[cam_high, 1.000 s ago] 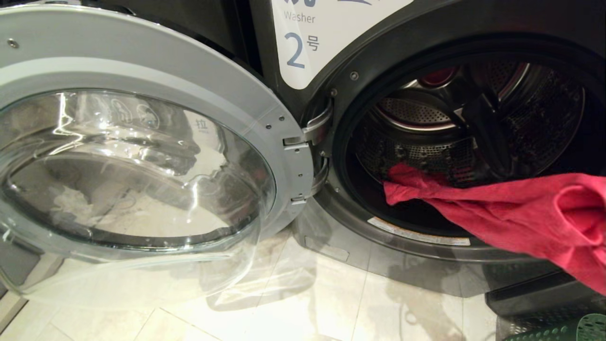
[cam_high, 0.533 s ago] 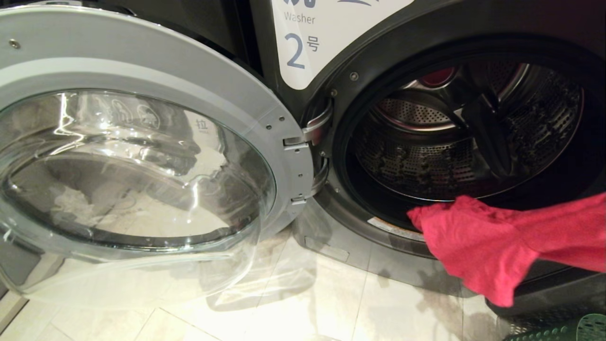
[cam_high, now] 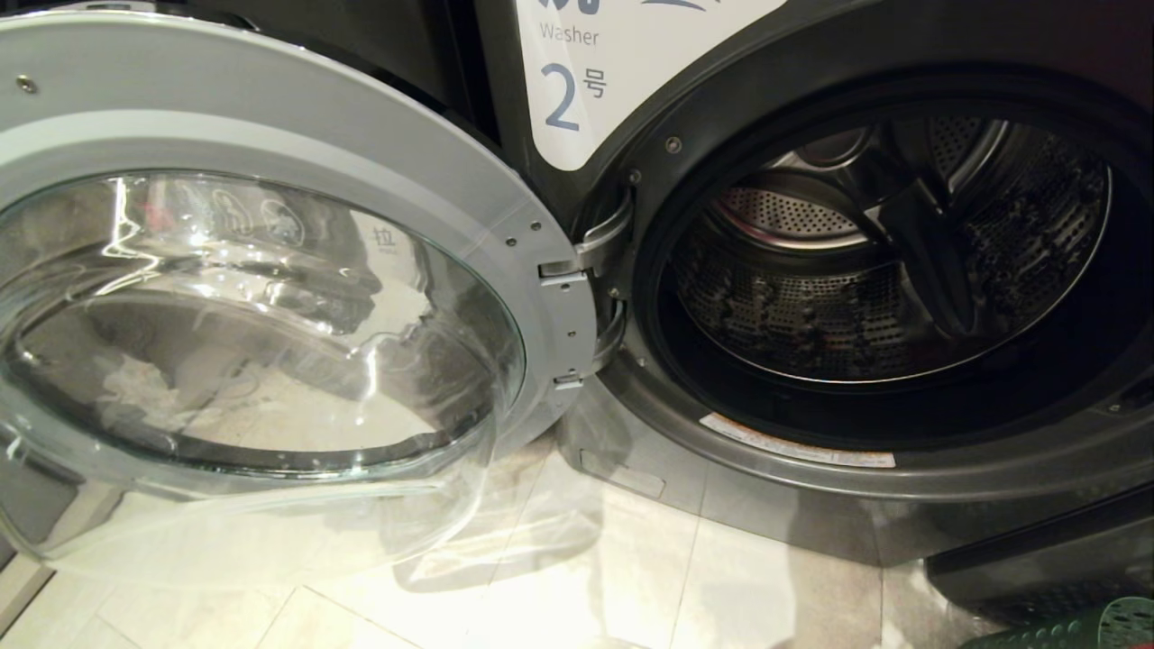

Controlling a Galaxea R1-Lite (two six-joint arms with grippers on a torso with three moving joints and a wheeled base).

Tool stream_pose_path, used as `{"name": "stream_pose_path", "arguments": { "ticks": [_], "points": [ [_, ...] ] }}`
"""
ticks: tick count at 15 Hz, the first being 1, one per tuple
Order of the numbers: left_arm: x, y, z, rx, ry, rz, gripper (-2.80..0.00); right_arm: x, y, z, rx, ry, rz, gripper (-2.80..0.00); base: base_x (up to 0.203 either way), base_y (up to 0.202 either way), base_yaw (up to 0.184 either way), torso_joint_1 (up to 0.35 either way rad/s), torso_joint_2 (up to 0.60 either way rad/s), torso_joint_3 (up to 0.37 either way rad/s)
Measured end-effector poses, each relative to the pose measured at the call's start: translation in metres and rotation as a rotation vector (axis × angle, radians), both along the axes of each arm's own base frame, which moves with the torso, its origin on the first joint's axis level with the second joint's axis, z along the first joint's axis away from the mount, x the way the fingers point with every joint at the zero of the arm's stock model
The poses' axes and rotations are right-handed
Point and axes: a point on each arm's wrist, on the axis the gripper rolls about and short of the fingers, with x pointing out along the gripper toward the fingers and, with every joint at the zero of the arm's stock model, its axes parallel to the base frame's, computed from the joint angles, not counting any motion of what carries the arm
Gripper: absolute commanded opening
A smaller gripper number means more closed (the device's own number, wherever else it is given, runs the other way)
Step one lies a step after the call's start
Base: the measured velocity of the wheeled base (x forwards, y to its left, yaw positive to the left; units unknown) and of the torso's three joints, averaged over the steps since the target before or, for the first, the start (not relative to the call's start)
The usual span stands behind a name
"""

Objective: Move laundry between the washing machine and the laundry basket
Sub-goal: Pick a cloth and place it into the basket

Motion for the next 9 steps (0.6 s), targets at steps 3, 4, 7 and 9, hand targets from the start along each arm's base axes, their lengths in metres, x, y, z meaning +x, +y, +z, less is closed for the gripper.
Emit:
{"name": "stream_pose_path", "arguments": {
  "ticks": [3, 4, 7, 9],
  "points": [
    [0.000, 0.000, 0.000, 0.000, 0.000, 0.000, -2.80, -0.001, 0.001, -0.002, -0.005, -0.002, -0.013, -2.80, 0.000, 0.000, 0.000, 0.000, 0.00, 0.000],
    [0.000, 0.000, 0.000, 0.000, 0.000, 0.000, -2.80, 0.000, 0.003, -0.004, -0.011, 0.006, -0.020, -2.80, 0.000, 0.000, 0.000, 0.000, 0.00, 0.000],
    [0.000, 0.000, 0.000, 0.000, 0.000, 0.000, -2.80, 0.003, 0.010, -0.008, -0.032, 0.024, -0.043, -2.80, 0.000, 0.000, 0.000, 0.000, 0.00, 0.000],
    [0.000, 0.000, 0.000, 0.000, 0.000, 0.000, -2.80, 0.007, 0.014, -0.011, -0.064, 0.019, -0.066, -2.80, 0.007, 0.004, -0.100, 0.004, 0.00, 0.001]
  ]
}}
